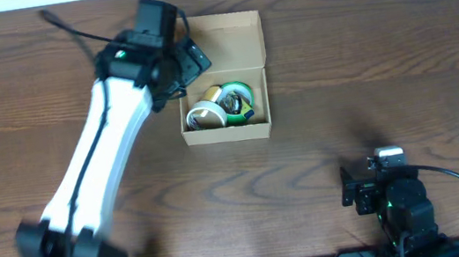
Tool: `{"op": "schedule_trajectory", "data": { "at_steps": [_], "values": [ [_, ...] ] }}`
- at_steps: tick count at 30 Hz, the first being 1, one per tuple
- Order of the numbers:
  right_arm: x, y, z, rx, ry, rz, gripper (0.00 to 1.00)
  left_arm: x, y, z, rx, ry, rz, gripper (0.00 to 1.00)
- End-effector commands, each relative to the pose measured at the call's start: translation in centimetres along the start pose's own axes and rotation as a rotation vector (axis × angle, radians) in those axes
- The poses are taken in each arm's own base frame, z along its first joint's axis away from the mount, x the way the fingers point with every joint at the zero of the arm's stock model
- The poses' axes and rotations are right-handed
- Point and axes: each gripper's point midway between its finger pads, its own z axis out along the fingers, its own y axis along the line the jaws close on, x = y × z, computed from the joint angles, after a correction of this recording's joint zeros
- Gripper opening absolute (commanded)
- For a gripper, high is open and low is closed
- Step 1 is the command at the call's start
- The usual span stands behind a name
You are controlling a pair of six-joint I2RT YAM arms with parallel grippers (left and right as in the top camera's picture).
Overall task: Pack container
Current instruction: 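Release the tape roll and raise the left gripper from the box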
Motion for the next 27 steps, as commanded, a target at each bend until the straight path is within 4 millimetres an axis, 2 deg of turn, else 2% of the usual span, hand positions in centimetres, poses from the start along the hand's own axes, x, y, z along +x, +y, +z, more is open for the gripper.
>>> {"op": "schedule_trajectory", "data": {
  "at_steps": [1, 7, 12, 23, 27],
  "values": [
    [0.0, -0.1, 0.0, 0.005, -0.002, -0.010, 0.99, -2.8, 0.3, -5.5, 0.015, -0.194, 0.051, 0.96],
    [0.0, -0.1, 0.0, 0.006, -0.002, -0.010, 0.99, -4.3, 1.2, -12.8, 0.039, -0.392, 0.162, 0.95],
    [0.0, -0.1, 0.0, 0.005, -0.002, -0.010, 0.99, -3.9, 1.3, -16.1, 0.102, -0.441, 0.154, 0.95],
    [0.0, -0.1, 0.0, 0.006, -0.002, -0.011, 0.99, -2.6, 3.0, -15.1, 0.024, -0.376, 0.164, 0.95],
    [-1.6, -0.7, 0.0, 0.040, -0.071, 0.004, 0.99, -2.0, 3.8, -14.5, -0.011, -0.338, 0.170, 0.95]
  ]
}}
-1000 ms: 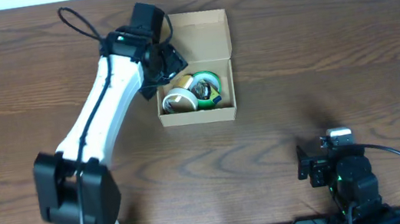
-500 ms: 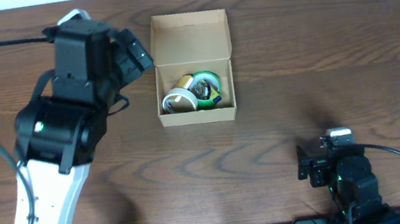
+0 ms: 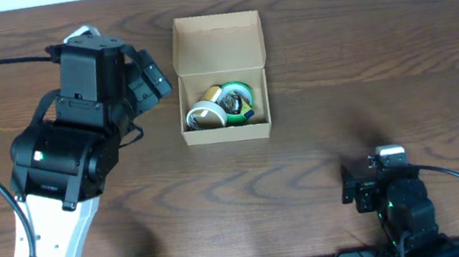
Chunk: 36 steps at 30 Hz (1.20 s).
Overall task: Pack container
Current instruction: 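Release the tape roll and raise the left gripper from the box, then bring both grippers to the box lid flaps on either side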
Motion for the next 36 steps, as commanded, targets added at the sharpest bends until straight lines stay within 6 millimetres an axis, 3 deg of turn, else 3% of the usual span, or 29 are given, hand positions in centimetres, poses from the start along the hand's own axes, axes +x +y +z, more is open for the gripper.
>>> {"op": "schedule_trajectory", "data": {
  "at_steps": [1, 4, 8, 12, 19, 26, 31, 33, 35, 36],
  "values": [
    [-1.3, -0.4, 0.0, 0.021, -0.058, 0.002, 0.99, -0.4, 0.3, 0.0, -0.025, -0.011, 0.017, 0.95],
    [-5.1, 1.9, -1.4, -0.109, -0.178, 0.004, 0.99, -0.3, 0.6, 0.0, -0.037, -0.007, 0.021, 0.95],
    [-8.6, 1.7, -3.7, -0.090, -0.174, 0.006, 0.99, -0.9, 1.4, 0.5, -0.066, -0.015, 0.002, 0.95],
    [-12.5, 1.7, -3.9, -0.044, -0.076, -0.031, 0.99, -0.8, 2.1, 2.4, -0.054, 0.061, -0.051, 0.96],
    [-20.1, 4.3, 0.2, -0.058, 0.036, -0.189, 0.99, -2.5, 4.3, 5.8, -0.009, 0.141, -0.198, 0.96],
    [-23.2, 6.2, 6.2, -0.071, 0.009, -0.199, 0.99, -4.7, 5.8, 10.4, 0.021, 0.153, -0.293, 0.95],
    [-21.9, 6.2, 12.4, -0.051, 0.050, -0.129, 0.59, -3.6, 6.7, 14.9, -0.029, 0.218, -0.323, 0.93],
    [-21.1, 5.9, 14.2, -0.039, 0.073, -0.064, 0.41, -3.4, 7.2, 16.7, -0.052, 0.229, -0.324, 0.70],
    [-20.4, 5.8, 15.8, -0.044, 0.089, 0.011, 0.15, -3.2, 7.6, 18.6, -0.062, 0.242, -0.327, 0.52],
    [-20.1, 5.9, 16.5, -0.059, 0.096, 0.050, 0.04, -3.0, 7.7, 19.5, -0.065, 0.248, -0.329, 0.38]
  ]
}}
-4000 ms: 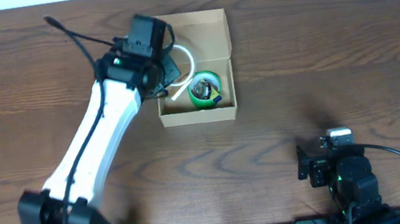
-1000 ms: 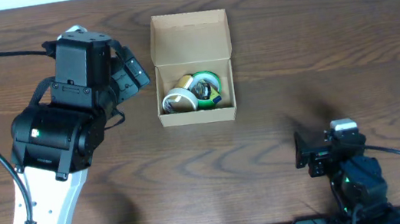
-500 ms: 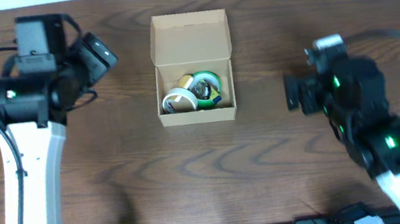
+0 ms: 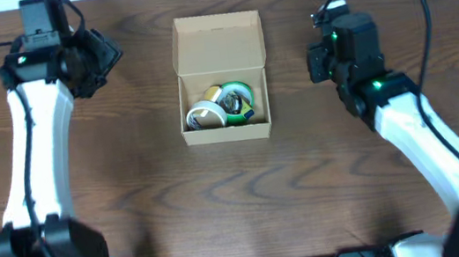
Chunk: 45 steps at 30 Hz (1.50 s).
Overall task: Pack container
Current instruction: 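Bring both grippers to the box lid flaps on either side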
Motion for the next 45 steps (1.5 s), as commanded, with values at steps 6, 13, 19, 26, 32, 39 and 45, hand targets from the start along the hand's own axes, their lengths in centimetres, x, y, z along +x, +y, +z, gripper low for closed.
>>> {"op": "schedule_trajectory", "data": {
  "at_steps": [6, 13, 19, 26, 32, 39, 45],
  "values": [
    [0.3, -1.2, 3.9, -0.128, 0.017, 0.367, 0.01, -1.0, 0.5, 7.2, -0.005, 0.041, -0.046, 0.06],
    [1.0, -1.4, 7.4, -0.270, 0.033, 0.576, 0.01, -0.1, -1.1, 11.7, 0.115, 0.133, -0.092, 0.05],
    [3.2, 0.2, 11.0, -0.362, 0.116, 0.693, 0.01, 2.0, -2.5, 15.2, 0.238, 0.277, -0.176, 0.06],
    [2.8, 3.0, 13.9, -0.482, 0.183, 0.746, 0.01, 4.8, -3.5, 17.9, 0.361, 0.451, -0.226, 0.06],
    [2.0, 5.7, 14.6, -0.541, 0.209, 0.755, 0.01, 6.1, -4.7, 18.2, 0.450, 0.539, -0.229, 0.06],
    [2.3, 7.5, 14.4, -0.559, 0.225, 0.733, 0.01, 7.2, -6.6, 18.0, 0.496, 0.562, -0.205, 0.06],
    [3.3, 8.2, 15.0, -0.565, 0.257, 0.771, 0.01, 7.9, -7.2, 18.1, 0.494, 0.565, -0.184, 0.05]
  ]
}}
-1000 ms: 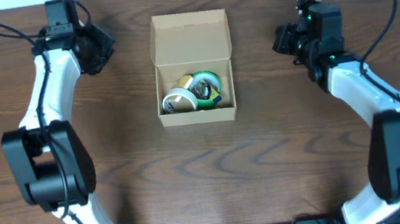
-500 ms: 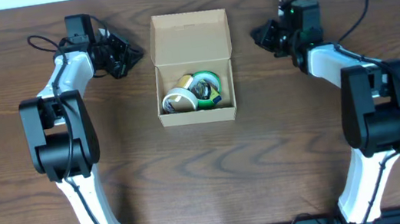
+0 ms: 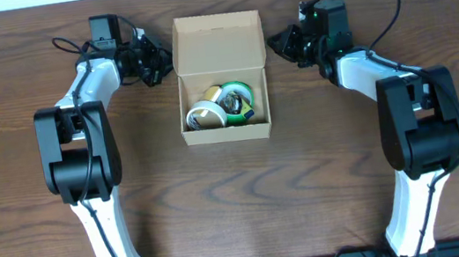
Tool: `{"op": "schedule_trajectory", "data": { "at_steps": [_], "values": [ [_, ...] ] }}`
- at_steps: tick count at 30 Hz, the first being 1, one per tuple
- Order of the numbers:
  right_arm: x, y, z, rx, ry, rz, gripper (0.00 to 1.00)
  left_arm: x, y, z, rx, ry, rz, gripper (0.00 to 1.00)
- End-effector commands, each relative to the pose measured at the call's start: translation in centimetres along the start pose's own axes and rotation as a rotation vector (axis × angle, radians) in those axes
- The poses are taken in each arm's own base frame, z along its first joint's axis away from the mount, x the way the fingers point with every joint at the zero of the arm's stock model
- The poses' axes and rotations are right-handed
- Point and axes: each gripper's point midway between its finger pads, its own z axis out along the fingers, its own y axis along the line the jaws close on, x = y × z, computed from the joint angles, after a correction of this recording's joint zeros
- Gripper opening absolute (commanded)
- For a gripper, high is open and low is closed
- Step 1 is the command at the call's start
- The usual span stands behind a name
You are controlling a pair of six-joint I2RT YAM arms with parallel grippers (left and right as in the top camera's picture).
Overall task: Pack container
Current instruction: 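Bring both grippers to the box lid flaps on either side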
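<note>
An open cardboard box point(image 3: 221, 76) sits at the table's back middle, its lid point(image 3: 218, 43) standing open at the far side. Inside lie rolls of tape: a white one point(image 3: 204, 114), a green one point(image 3: 236, 94) and a yellowish one point(image 3: 211, 93). My left gripper point(image 3: 159, 63) sits just left of the lid, fingers pointing at it. My right gripper point(image 3: 277, 45) sits just right of the lid, fingers pointing at it. Neither holds anything; the overhead view is too small to show how wide either stands.
The brown wooden table point(image 3: 238, 189) spreads all around the box. Both arms reach from the front edge up along the left and right sides. A black rail runs along the front edge.
The left gripper moved right from the far-left back corner to the lid's left edge. The right gripper moved left and slightly back to the lid's right edge. The box and its contents stayed put.
At first the left gripper hovered over the box's left part while the right arm rested at the front. The left arm then withdrew to the left. Later the right arm had risen to the back right. Now both grippers flank the lid.
</note>
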Motion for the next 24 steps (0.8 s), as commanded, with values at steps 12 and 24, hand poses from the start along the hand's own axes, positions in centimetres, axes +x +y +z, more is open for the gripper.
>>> {"op": "schedule_trajectory", "data": {
  "at_steps": [12, 24],
  "values": [
    [0.8, 4.3, 1.6, -0.185, 0.018, -0.069, 0.01, 0.8, -2.4, -0.9, 0.137, 0.103, 0.059, 0.06],
    [0.2, 9.7, -1.6, -0.286, 0.004, -0.238, 0.01, 2.6, -6.0, -3.3, 0.246, 0.150, 0.243, 0.05]
  ]
}}
